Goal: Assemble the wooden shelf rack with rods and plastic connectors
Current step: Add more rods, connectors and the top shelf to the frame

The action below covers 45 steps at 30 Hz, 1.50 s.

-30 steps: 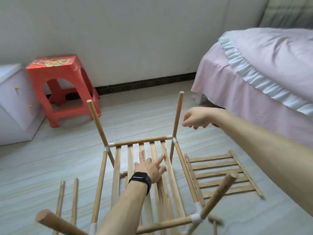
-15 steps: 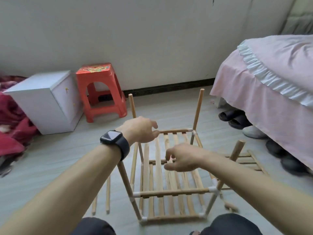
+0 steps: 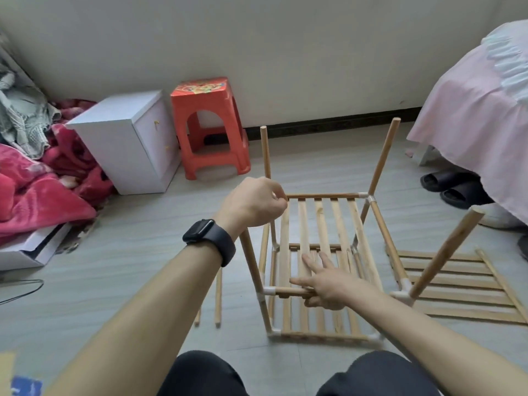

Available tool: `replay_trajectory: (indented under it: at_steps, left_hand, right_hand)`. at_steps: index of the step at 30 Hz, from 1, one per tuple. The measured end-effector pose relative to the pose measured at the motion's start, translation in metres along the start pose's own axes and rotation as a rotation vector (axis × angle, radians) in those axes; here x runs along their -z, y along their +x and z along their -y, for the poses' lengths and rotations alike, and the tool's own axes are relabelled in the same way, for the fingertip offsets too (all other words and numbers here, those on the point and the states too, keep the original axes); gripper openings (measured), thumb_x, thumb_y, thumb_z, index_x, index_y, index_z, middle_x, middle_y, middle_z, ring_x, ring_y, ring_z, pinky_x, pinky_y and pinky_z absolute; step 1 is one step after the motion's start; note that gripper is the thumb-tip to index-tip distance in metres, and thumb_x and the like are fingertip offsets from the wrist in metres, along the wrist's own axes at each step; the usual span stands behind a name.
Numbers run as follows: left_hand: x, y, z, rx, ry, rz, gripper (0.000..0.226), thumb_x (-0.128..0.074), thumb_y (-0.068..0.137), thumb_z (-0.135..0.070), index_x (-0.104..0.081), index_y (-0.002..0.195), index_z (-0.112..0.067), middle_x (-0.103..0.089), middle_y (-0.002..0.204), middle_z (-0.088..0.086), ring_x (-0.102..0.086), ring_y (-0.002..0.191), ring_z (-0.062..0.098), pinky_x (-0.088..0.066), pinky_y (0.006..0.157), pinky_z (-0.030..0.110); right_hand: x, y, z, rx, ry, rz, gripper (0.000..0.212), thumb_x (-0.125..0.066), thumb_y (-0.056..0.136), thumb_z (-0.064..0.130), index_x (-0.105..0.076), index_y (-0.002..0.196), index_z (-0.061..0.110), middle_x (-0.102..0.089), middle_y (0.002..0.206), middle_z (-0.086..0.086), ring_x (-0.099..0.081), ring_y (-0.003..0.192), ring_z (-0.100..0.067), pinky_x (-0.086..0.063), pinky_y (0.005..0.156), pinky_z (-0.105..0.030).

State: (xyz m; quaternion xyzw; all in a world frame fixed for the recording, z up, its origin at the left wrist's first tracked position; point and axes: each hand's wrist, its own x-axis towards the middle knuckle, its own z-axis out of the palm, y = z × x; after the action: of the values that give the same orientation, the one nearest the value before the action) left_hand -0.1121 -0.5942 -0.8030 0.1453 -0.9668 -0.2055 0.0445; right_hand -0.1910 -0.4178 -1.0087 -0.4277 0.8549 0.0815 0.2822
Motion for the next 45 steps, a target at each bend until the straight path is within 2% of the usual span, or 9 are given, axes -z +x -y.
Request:
replay_trajectory:
  at_steps: [3, 5, 8, 13, 22, 28, 34, 39, 45]
  left_hand:
    - [-0.006, 0.020, -0.011, 0.007, 0.043, -0.013, 0.027, -0.051, 0.088, -0.032, -0.075, 0.098, -0.029, -0.071, 0.099, -0.004, -0.066, 0.090, 0.019, -0.059, 0.081, 0.036]
    - [-0.013, 0.032, -0.021, -0.006, 0.142, 0.050, 0.026, -0.050, 0.086, -0.028, -0.074, 0.097, -0.027, -0.068, 0.097, -0.001, -0.065, 0.087, 0.023, -0.060, 0.077, 0.037]
    - [-0.015, 0.041, -0.022, -0.002, 0.142, 0.118, 0.029, -0.049, 0.084, -0.026, -0.073, 0.100, -0.026, -0.066, 0.100, 0.002, -0.063, 0.091, 0.026, -0.060, 0.081, 0.039]
    - [-0.016, 0.047, -0.017, 0.008, 0.122, 0.107, 0.032, -0.047, 0.082, -0.029, -0.074, 0.100, -0.026, -0.066, 0.103, 0.003, -0.062, 0.093, 0.027, -0.059, 0.084, 0.040]
    - [-0.017, 0.048, -0.019, 0.020, 0.069, 0.051, 0.032, -0.046, 0.078, -0.031, -0.074, 0.091, -0.021, -0.067, 0.088, 0.002, -0.064, 0.080, 0.023, -0.060, 0.075, 0.035]
    - [-0.011, 0.040, -0.017, 0.031, -0.016, 0.013, 0.033, -0.045, 0.080, -0.030, -0.074, 0.096, -0.024, -0.068, 0.091, 0.000, -0.064, 0.083, 0.021, -0.060, 0.077, 0.037]
    - [-0.008, 0.031, 0.000, 0.049, -0.025, -0.015, 0.032, -0.047, 0.082, -0.029, -0.074, 0.098, -0.023, -0.070, 0.095, 0.001, -0.065, 0.085, 0.021, -0.060, 0.078, 0.035]
    - [-0.007, 0.046, -0.002, 0.060, -0.020, -0.019, 0.034, -0.045, 0.076, -0.029, -0.074, 0.090, -0.017, -0.067, 0.085, 0.002, -0.064, 0.076, 0.023, -0.060, 0.071, 0.035]
    - [-0.010, 0.062, -0.003, 0.071, -0.013, -0.018, 0.040, -0.043, 0.074, -0.030, -0.073, 0.097, -0.017, -0.064, 0.084, 0.003, -0.062, 0.076, 0.022, -0.060, 0.074, 0.037]
  right_hand:
    - [0.009, 0.009, -0.007, 0.009, 0.016, 0.027, 0.071, -0.058, 0.098, 0.050, -0.012, 0.151, 0.061, 0.031, 0.162, 0.011, 0.033, 0.147, -0.033, -0.008, 0.122, -0.066]
    - [0.013, 0.011, -0.009, 0.011, 0.007, 0.051, 0.070, -0.057, 0.099, 0.051, -0.013, 0.153, 0.060, 0.032, 0.162, 0.009, 0.033, 0.147, -0.034, -0.006, 0.122, -0.065]
    - [0.019, 0.012, -0.010, 0.001, -0.006, 0.073, 0.068, -0.055, 0.099, 0.051, -0.014, 0.153, 0.058, 0.032, 0.163, 0.008, 0.033, 0.147, -0.036, -0.003, 0.122, -0.064]
    - [0.023, 0.017, -0.011, 0.003, -0.011, 0.052, 0.065, -0.053, 0.100, 0.052, -0.016, 0.153, 0.058, 0.031, 0.163, 0.007, 0.031, 0.148, -0.037, -0.005, 0.122, -0.064]
    - [0.032, 0.020, -0.012, -0.028, 0.006, 0.029, 0.066, -0.053, 0.102, 0.046, -0.016, 0.156, 0.053, 0.024, 0.167, 0.003, 0.023, 0.151, -0.040, -0.005, 0.123, -0.063]
    - [0.030, 0.020, -0.007, -0.058, -0.001, 0.028, 0.068, -0.053, 0.104, 0.039, -0.013, 0.158, 0.049, 0.023, 0.167, 0.000, 0.022, 0.151, -0.041, -0.005, 0.123, -0.065]
    - [0.024, 0.026, -0.007, -0.064, -0.032, -0.023, 0.064, -0.049, 0.104, 0.042, -0.014, 0.157, 0.049, 0.019, 0.168, -0.002, 0.017, 0.151, -0.044, -0.005, 0.121, -0.063]
    - [0.030, 0.036, -0.013, -0.063, -0.025, -0.041, 0.062, -0.048, 0.104, 0.044, -0.016, 0.158, 0.049, 0.016, 0.169, -0.001, 0.015, 0.152, -0.044, -0.009, 0.122, -0.063]
    - [0.036, 0.046, -0.017, -0.063, -0.049, -0.018, 0.064, -0.048, 0.104, 0.045, -0.014, 0.158, 0.048, 0.018, 0.169, -0.002, 0.016, 0.151, -0.045, -0.008, 0.122, -0.063]
